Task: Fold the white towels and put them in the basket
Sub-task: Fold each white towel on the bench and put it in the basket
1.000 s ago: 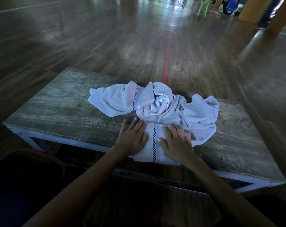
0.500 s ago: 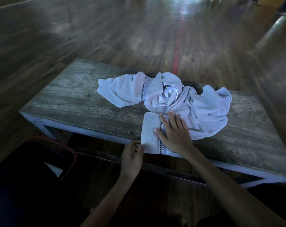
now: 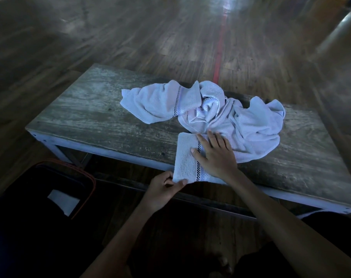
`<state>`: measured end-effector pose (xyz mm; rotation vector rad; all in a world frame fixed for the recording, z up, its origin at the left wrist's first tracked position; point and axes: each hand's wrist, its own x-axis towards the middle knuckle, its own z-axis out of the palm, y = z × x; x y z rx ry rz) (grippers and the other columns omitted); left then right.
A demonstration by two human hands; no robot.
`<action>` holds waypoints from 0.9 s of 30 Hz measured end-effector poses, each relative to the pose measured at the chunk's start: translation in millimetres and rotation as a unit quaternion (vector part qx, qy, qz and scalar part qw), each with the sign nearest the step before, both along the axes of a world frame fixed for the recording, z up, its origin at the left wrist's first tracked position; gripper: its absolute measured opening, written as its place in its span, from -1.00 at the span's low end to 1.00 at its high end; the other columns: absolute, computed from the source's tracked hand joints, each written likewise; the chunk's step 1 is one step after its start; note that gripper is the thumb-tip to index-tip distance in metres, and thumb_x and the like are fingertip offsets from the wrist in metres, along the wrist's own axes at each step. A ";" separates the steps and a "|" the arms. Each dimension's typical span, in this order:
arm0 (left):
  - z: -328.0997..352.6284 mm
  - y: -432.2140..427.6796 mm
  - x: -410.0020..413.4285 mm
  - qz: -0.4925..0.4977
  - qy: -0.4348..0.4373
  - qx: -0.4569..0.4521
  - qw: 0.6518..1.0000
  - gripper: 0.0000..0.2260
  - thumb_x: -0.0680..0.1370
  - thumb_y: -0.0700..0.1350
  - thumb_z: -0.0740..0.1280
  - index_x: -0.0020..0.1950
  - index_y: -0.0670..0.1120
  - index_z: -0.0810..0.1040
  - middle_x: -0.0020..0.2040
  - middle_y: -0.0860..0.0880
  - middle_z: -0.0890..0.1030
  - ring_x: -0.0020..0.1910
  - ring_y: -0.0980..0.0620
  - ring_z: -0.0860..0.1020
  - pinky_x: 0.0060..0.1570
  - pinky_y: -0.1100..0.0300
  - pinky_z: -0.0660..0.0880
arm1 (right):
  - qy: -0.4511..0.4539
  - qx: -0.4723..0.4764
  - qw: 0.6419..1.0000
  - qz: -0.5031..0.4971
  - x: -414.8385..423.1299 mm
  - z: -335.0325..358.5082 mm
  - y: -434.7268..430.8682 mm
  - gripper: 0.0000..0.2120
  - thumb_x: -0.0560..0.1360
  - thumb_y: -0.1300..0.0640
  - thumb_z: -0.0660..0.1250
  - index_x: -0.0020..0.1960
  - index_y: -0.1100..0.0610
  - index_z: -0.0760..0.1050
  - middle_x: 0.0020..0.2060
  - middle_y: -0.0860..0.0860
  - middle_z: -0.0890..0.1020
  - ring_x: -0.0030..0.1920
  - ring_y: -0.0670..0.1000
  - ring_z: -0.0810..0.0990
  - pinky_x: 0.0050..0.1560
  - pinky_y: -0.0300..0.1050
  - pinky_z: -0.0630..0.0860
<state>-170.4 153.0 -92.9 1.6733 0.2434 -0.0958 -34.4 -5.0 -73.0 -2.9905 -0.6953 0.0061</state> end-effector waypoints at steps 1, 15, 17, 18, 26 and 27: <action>1.7 0.7 0.1 0.002 0.000 -0.003 1.000 -0.90 0.48 -0.08 0.41 -0.05 -0.08 0.57 -0.10 0.03 0.67 -0.08 0.15 0.63 -0.10 0.32 0.50 | -0.003 0.002 1.000 -0.001 0.3 -0.3 0.0 -0.25 0.42 -0.41 -0.28 0.53 -0.12 -0.01 0.54 0.04 0.04 0.53 0.09 -0.01 0.50 0.08 -0.07; 13.5 -6.6 -1.3 0.032 0.026 -0.113 0.993 -0.87 0.48 -0.10 0.41 -0.03 -0.07 0.53 -0.09 -0.01 0.64 -0.12 0.15 0.60 -0.21 0.37 0.48 | -0.011 -0.006 1.000 -0.009 0.1 -2.8 1.0 -0.33 0.50 -0.38 -0.17 0.53 -0.11 0.00 0.54 0.05 0.06 0.53 0.09 0.00 0.49 0.07 -0.07; 14.3 -7.0 0.9 0.096 0.005 -0.097 0.991 -0.83 0.46 -0.12 0.44 -0.02 -0.09 0.50 -0.07 -0.04 0.65 -0.11 0.11 0.64 -0.21 0.34 0.51 | 0.005 -0.002 1.000 -0.013 0.1 -1.7 1.0 -0.36 0.53 -0.35 -0.14 0.53 -0.11 -0.03 0.55 0.05 0.01 0.53 0.08 -0.06 0.50 0.07 -0.11; 13.5 -5.4 2.8 0.140 -0.021 -0.055 0.988 -0.80 0.44 -0.12 0.46 -0.02 -0.09 0.50 -0.06 -0.05 0.64 -0.08 0.04 0.63 -0.15 0.27 0.54 | 0.014 0.001 1.000 -0.012 -0.3 -0.6 1.1 -0.35 0.52 -0.36 -0.15 0.54 -0.11 -0.04 0.55 0.05 -0.01 0.54 0.08 -0.08 0.50 0.08 -0.13; 32.1 -18.4 57.3 -0.019 -0.159 0.447 0.880 -0.42 0.46 0.20 -0.08 0.36 -0.01 0.39 0.39 0.02 0.39 0.38 0.05 0.31 0.28 0.08 0.11 | 0.118 0.301 0.946 0.008 4.4 13.7 -39.4 -0.59 0.60 0.04 0.18 0.41 0.14 0.35 0.44 0.11 0.31 0.48 0.00 0.16 0.46 0.12 0.13; 31.0 -24.3 67.6 -0.061 -0.149 0.485 0.860 -0.39 0.48 0.20 -0.14 0.42 -0.01 0.33 0.46 0.03 0.31 0.45 0.06 0.21 0.34 0.04 0.02 | 0.102 0.354 0.929 -0.025 -1.4 14.6 -51.2 -0.64 0.60 0.12 0.20 0.37 0.19 0.40 0.38 0.12 0.39 0.44 0.02 0.26 0.43 0.06 0.21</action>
